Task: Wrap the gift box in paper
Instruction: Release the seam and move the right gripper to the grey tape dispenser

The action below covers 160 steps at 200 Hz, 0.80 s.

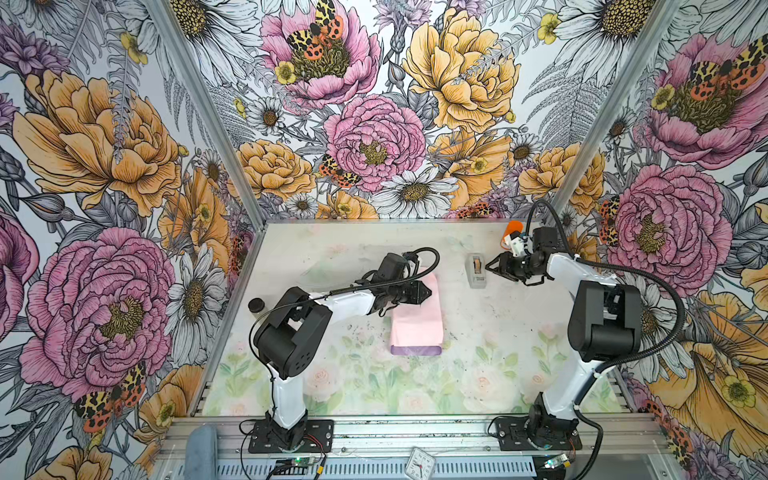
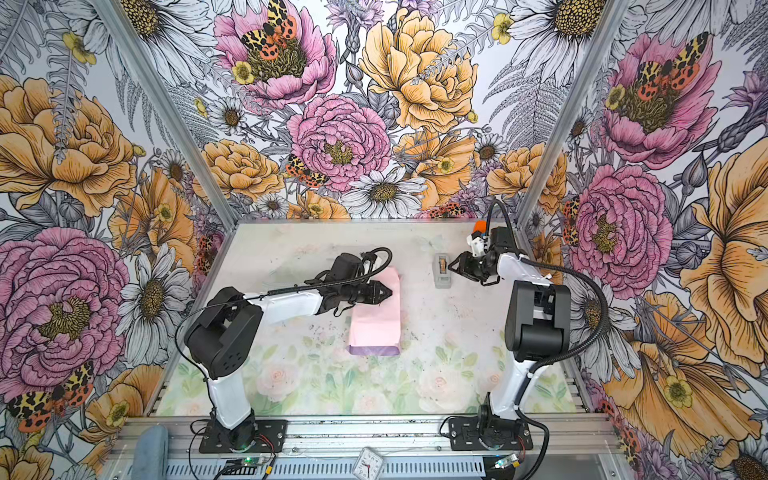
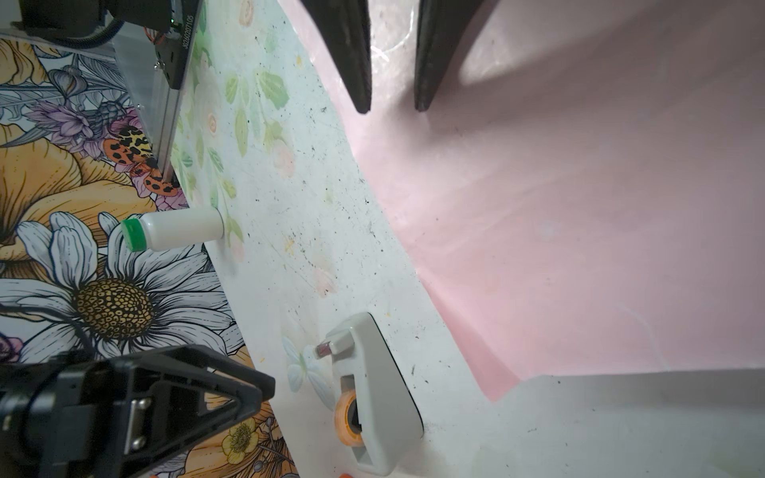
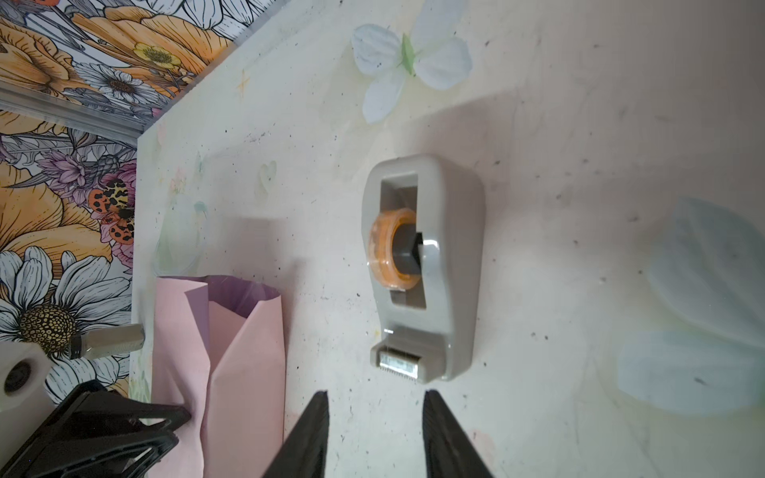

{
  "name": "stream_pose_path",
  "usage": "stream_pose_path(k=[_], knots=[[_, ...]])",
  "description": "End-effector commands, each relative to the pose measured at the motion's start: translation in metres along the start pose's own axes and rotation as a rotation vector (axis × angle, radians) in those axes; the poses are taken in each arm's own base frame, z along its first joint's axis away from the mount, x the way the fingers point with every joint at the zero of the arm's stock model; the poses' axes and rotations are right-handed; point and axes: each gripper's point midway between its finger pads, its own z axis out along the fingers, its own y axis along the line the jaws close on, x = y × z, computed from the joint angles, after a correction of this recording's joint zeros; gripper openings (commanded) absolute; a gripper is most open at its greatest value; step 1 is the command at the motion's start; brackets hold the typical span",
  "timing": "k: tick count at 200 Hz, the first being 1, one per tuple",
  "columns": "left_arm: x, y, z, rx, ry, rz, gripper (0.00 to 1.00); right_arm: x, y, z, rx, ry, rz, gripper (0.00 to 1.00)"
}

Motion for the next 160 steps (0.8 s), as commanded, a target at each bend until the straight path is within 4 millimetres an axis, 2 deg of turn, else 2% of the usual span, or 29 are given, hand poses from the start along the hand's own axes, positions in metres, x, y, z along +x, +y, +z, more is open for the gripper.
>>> stream_pose_path(k=[1,34,85,160], knots=[[0.048,0.026,0.004,-0.078,0.143,-0.076,0.22,-0.009,0.006,0.008,-0.079,0.019,-0.064,0.39],[0.048,0.026,0.004,-0.078,0.143,-0.077,0.22,-0.013,-0.002,0.023,-0.110,0.056,-0.059,0.38],[0.048,0.027,0.005,-0.081,0.145,-0.078,0.23,-0.004,-0.011,0.042,-0.156,0.128,-0.041,0.38],[0.046,0.028,0.004,-0.083,0.143,-0.079,0.23,0.014,-0.011,0.047,-0.200,0.215,-0.026,0.35]])
